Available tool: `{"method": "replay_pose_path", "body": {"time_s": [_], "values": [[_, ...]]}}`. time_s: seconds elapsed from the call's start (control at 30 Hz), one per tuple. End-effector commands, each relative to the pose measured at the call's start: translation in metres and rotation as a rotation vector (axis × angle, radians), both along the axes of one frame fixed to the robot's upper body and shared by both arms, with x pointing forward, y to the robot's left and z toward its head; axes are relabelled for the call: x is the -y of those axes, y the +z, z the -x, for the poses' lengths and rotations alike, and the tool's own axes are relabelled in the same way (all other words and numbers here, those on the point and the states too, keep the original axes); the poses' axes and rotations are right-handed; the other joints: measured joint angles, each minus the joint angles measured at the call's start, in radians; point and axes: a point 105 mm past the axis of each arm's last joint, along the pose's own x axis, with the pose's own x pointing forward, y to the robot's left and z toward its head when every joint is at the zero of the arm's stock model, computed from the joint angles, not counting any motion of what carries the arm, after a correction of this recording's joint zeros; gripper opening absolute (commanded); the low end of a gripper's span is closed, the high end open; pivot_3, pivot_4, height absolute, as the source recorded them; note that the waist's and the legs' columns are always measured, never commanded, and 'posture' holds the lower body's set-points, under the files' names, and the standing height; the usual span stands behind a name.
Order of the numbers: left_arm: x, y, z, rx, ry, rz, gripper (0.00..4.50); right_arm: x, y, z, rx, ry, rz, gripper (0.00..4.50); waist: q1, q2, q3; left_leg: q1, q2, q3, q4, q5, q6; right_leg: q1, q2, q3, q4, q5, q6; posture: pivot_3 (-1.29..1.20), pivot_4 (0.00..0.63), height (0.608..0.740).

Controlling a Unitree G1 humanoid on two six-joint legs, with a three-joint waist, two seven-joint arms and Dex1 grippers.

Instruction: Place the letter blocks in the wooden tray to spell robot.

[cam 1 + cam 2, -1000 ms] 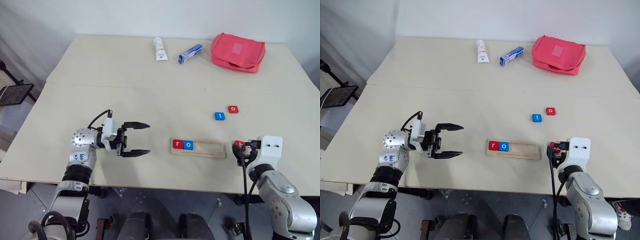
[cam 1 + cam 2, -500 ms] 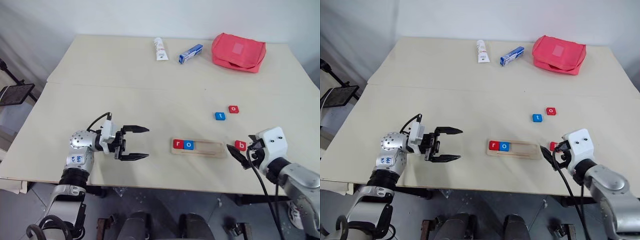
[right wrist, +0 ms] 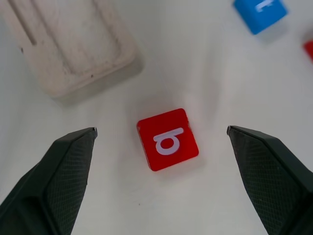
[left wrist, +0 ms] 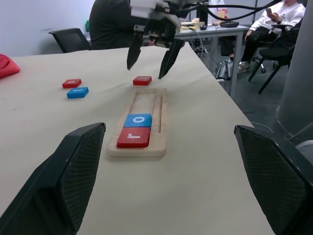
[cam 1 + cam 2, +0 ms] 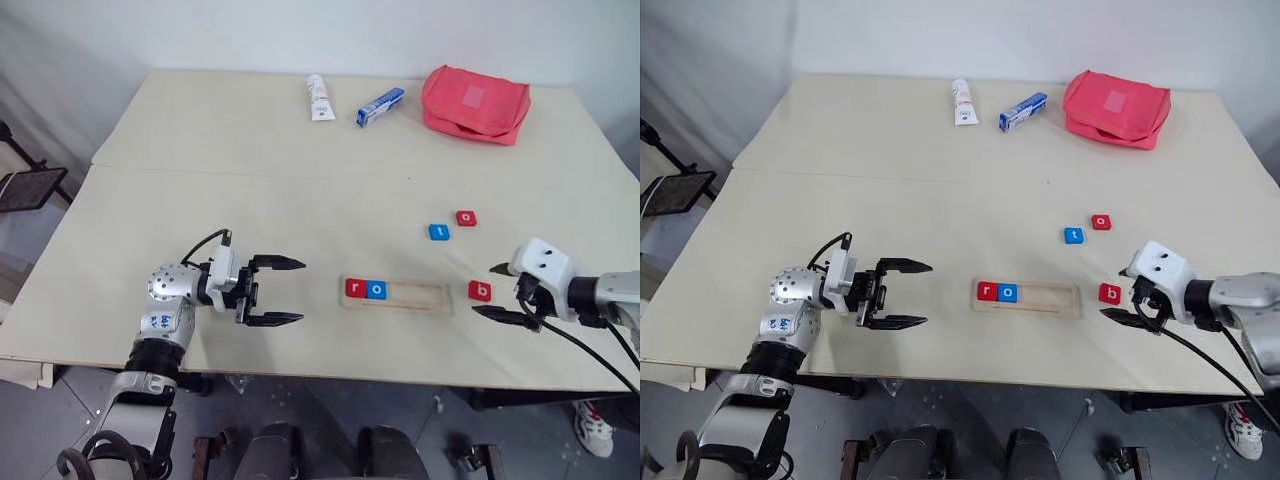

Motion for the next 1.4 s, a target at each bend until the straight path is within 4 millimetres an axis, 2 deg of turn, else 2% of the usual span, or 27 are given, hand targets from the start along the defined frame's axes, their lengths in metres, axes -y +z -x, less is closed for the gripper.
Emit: {"method": "replay_pose_path", "body": {"time_s": [0.03, 0.13, 0.23, 0.47, 0.53, 0.67, 0.8, 0.93, 1.07, 1.23, 1.4], "values": [[0.0, 0.004, 0.01, 0.038, -0.064, -0.004, 4.5, 0.004, 0.001, -0.003, -0.007, 0.034, 0.025, 4.46, 0.001, 0.0, 0.0, 0.0, 0.0, 0.0, 0.0, 0.0, 0.0, 0.0, 0.0, -0.001, 0.0, 0.0, 0.0, 0.0, 0.15, 0.74], [-0.001, 0.004, 0.012, 0.042, -0.053, -0.003, 4.5, 0.003, -0.006, -0.005, -0.038, 0.059, 0.031, 4.46, 0.0, 0.0, 0.0, 0.0, 0.0, -0.001, 0.0, 0.0, 0.0, 0.0, -0.001, -0.002, 0.0, 0.0, 0.0, 0.0, 0.15, 0.74], [-0.003, 0.003, 0.013, 0.045, -0.037, -0.002, 4.5, 0.002, -0.007, -0.008, -0.046, 0.069, 0.037, 3.89, -0.001, 0.0, 0.0, 0.0, 0.0, -0.001, 0.0, 0.0, 0.0, 0.0, -0.001, -0.004, 0.0, 0.0, 0.0, 0.0, 0.15, 0.74], [-0.002, 0.001, 0.016, 0.045, -0.031, 0.002, 4.5, 0.002, -0.008, -0.007, -0.047, 0.078, 0.043, 1.53, -0.001, 0.0, 0.0, 0.0, 0.0, -0.001, 0.002, 0.0, 0.0, 0.002, -0.002, -0.005, 0.0, 0.0, 0.0, 0.0, 0.15, 0.74], [-0.002, 0.001, 0.016, 0.044, -0.03, 0.003, 4.5, 0.002, -0.003, -0.008, -0.034, 0.074, 0.05, 1.46, -0.001, 0.0, 0.0, 0.0, 0.0, -0.001, 0.002, 0.0, 0.0, 0.002, -0.001, -0.005, 0.0, 0.0, 0.0, 0.0, 0.15, 0.74], [-0.001, 0.002, 0.014, 0.044, -0.029, 0.004, 4.5, -0.001, 0.03, -0.015, 0.038, 0.085, 0.083, 1.46, -0.001, 0.0, 0.0, 0.0, 0.0, 0.0, 0.002, 0.0, 0.0, 0.001, -0.002, -0.005, 0.0, 0.0, 0.0, 0.0, 0.15, 0.74], [-0.001, 0.002, 0.011, 0.042, -0.032, 0.003, 4.5, -0.029, 0.052, -0.013, 0.029, 0.137, 0.037, 1.46, -0.001, 0.0, 0.0, 0.0, 0.0, 0.0, 0.001, 0.0, 0.0, 0.0, -0.002, -0.006, 0.0, 0.0, 0.0, 0.0, 0.15, 0.74], [0.0, 0.002, 0.007, 0.045, -0.033, 0.002, 4.5, -0.054, 0.049, -0.012, -0.034, 0.14, 0.045, 1.46, -0.001, 0.0, 0.0, 0.0, 0.0, -0.001, 0.001, 0.0, 0.0, 0.0, -0.003, -0.006, 0.0, 0.0, 0.0, 0.0, 0.15, 0.74], [0.002, 0.002, 0.005, 0.052, -0.03, 0.008, 4.5, -0.094, 0.039, -0.01, -0.074, 0.216, 0.043, 1.46, 0.0, 0.0, 0.0, -0.001, 0.0, -0.001, 0.001, 0.0, 0.0, 0.0, -0.003, -0.006, 0.0, 0.0, 0.0, 0.0, 0.15, 0.74], [0.003, 0.001, 0.006, 0.055, -0.024, 0.017, 4.5, -0.119, 0.034, -0.013, -0.072, 0.27, 0.047, 1.46, 0.0, 0.0, 0.0, -0.002, -0.002, -0.002, 0.001, 0.0, 0.0, 0.0, -0.004, -0.007, 0.001, 0.0, 0.0, 0.0, 0.15, 0.74], [0.001, 0.0, 0.009, 0.055, -0.008, 0.021, 4.5, -0.127, 0.034, -0.015, -0.072, 0.294, 0.056, 1.46, -0.001, 0.0, 0.0, -0.002, -0.002, -0.003, 0.001, 0.0, 0.0, -0.001, -0.004, -0.008, 0.001, 0.0, 0.0, 0.0, 0.15, 0.74]]}}
